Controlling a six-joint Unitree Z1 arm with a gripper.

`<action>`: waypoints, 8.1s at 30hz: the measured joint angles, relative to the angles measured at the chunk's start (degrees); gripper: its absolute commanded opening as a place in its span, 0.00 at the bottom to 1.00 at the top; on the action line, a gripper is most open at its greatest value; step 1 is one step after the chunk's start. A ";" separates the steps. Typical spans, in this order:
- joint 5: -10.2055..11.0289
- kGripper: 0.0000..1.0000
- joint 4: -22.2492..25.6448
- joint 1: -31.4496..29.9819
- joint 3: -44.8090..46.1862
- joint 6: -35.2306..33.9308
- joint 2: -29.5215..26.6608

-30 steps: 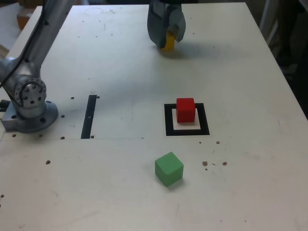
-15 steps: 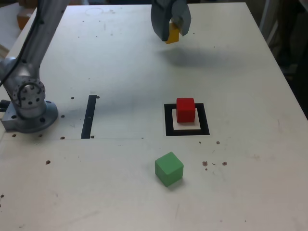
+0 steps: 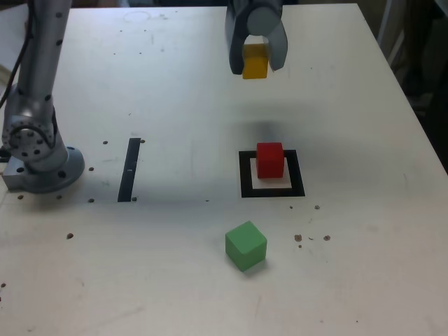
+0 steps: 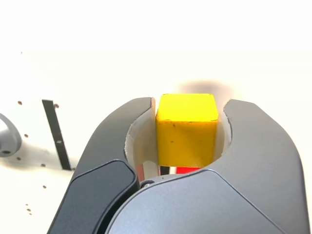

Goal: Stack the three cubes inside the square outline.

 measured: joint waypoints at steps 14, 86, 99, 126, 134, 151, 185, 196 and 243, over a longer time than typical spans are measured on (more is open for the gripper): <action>-2.42 0.22 -0.97 -17.28 2.35 -6.86 -1.68; -3.17 0.99 -10.36 -19.05 10.60 -12.39 2.11; -2.30 1.00 -7.85 -19.26 10.59 -13.07 -0.24; -12.57 1.00 -1.01 -44.13 12.68 -40.98 -9.31; -15.34 1.00 -1.02 -47.25 11.85 -47.13 -5.49; -13.98 1.00 -2.21 -47.32 6.85 -49.47 3.67; -14.82 0.93 -18.42 -41.90 16.79 -50.07 5.75; -14.52 0.76 -18.72 -41.20 16.90 -49.96 6.20; -11.74 0.24 -5.00 -40.01 3.01 -43.80 5.97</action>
